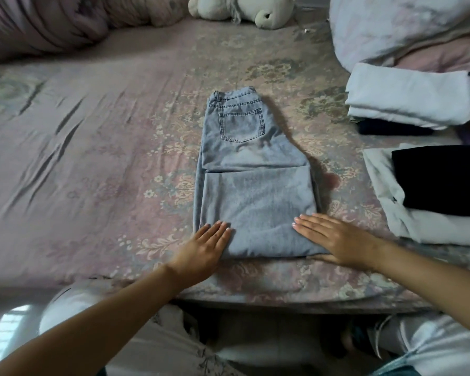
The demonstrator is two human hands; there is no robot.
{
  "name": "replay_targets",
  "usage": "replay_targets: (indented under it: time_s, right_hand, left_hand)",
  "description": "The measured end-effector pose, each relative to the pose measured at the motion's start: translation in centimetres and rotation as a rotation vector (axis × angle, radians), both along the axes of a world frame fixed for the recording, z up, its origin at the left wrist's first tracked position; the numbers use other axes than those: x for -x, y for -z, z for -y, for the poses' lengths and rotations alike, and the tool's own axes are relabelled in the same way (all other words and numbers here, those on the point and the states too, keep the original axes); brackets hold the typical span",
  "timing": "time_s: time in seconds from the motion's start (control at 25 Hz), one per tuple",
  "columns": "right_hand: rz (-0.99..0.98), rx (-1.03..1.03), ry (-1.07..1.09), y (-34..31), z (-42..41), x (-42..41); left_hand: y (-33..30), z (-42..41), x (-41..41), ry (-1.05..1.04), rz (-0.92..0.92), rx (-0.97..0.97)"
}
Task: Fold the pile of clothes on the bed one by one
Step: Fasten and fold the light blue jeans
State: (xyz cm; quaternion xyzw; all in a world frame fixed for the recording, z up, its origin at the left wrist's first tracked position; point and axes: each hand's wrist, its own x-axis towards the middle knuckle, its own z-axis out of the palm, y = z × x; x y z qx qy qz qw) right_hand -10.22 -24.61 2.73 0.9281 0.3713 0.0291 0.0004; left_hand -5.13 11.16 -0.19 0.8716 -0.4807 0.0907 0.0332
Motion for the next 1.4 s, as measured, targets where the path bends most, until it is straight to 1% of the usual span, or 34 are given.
replay_targets:
  time_s: [0.08,0.12,0.2,0.28,0.36,0.44,0.48,0.56,0.6,0.68,0.72,0.76,0.8,0.84,0.88,0.96,1.0,1.04,1.08,1.12,1.16,1.2,1.28,1.36,1.4]
  right_hand:
    - [0.001,0.04,-0.015,0.2,-0.2,0.2]
    - [-0.004,0.069,-0.016,0.4,0.0,0.3]
    - [-0.059,0.061,0.032,0.4,0.6,0.4]
    - [-0.109,0.027,0.104,0.4,1.2,-0.2]
    - [-0.163,-0.058,0.164,0.2,1.5,-0.5]
    - [-0.29,-0.198,0.253,-1.2,1.2,0.0]
    - [-0.37,-0.225,0.307,-2.1,0.8,0.8]
    - [-0.544,-0.259,0.401,-4.1,0.2,2.4]
    - [-0.667,-0.333,0.429,-5.2,-0.2,3.1]
    - [-0.91,-0.527,0.46,-7.5,-0.8,3.2]
    - [-0.996,-0.594,0.49,-8.6,-0.9,2.6]
    - [-1.053,-0.66,0.541,-9.7,-0.9,1.6]
    - [-1.083,-0.76,0.604,-10.7,-0.9,0.3]
    - [-1.088,-0.906,0.652,-11.9,-1.0,-1.5]
    - [-1.064,-1.092,0.68,-13.0,-1.3,-3.6]
    - [-0.962,-1.499,0.718,-13.8,-2.1,-8.0]
    - [-0.929,-1.627,0.751,-13.4,-2.7,-9.9]
    - [-0.929,-1.664,0.807,-12.4,-3.1,-11.2]
    - [-0.955,-1.613,0.882,-10.8,-3.4,-11.9]
    - [-0.971,-1.512,0.964,-8.8,-3.5,-12.0]
    - [-0.963,-1.423,1.036,-7.0,-3.5,-11.9]
    - [-0.929,-1.373,1.105,-5.6,-3.5,-11.7]
    - [-0.821,-1.334,1.194,-4.2,-3.2,-11.9]
    - [-0.683,-1.269,1.152,-4.4,-3.2,-12.5]
    - [-0.608,-1.244,1.119,-4.8,-3.3,-12.6]
  left_hand:
    - [1.1,0.7,1.3,-0.019,0.074,0.005]
    - [1.3,0.7,1.6,-0.024,0.09,0.003]
    - [0.5,0.0,1.4,-0.003,0.109,0.047]
    - [-0.3,-1.2,0.3,0.089,0.087,0.104]
    - [-1.4,-1.5,0.0,0.117,0.081,0.135]
    - [-2.5,-1.5,0.7,0.086,-0.008,0.14]
    - [-3.0,-1.5,1.1,0.078,-0.079,0.15]
    - [-4.5,-1.7,2.1,0.068,-0.267,0.16]
    - [-5.6,-2.0,2.2,0.035,-0.403,0.15]
    - [-8.3,-2.3,2.0,-0.097,-0.765,0.067]
    - [-9.8,-2.3,1.6,-0.161,-0.982,0.031]
    - [-11.3,-2.2,0.9,-0.21,-1.2,0.065]
    - [-12.8,-1.9,-0.1,-0.243,-1.408,0.187]
    - [-13.8,-1.8,-2.1,-0.255,-1.525,0.388]
    - [-14.5,-1.7,-4.4,-0.29,-1.564,0.648]
    - [-14.7,-1.6,-9.2,-0.46,-1.547,1.161]
    - [-13.8,-1.5,-11.3,-0.577,-1.555,1.339]
    - [-12.6,-1.1,-12.3,-0.706,-1.563,1.436]
    - [-10.7,-0.8,-12.6,-0.812,-1.554,1.418]
    - [-8.8,-0.3,-12.1,-0.874,-1.553,1.308]
    - [-7.3,0.4,-11.5,-0.928,-1.513,1.177]
    - [-6.1,1.2,-11.0,-0.975,-1.429,1.061]
    - [-5.2,2.0,-11.1,-1.041,-1.186,0.886]
    - [-5.9,2.8,-11.7,-1.054,-0.929,0.772]
    - [-6.6,3.3,-11.6,-1.027,-0.793,0.761]
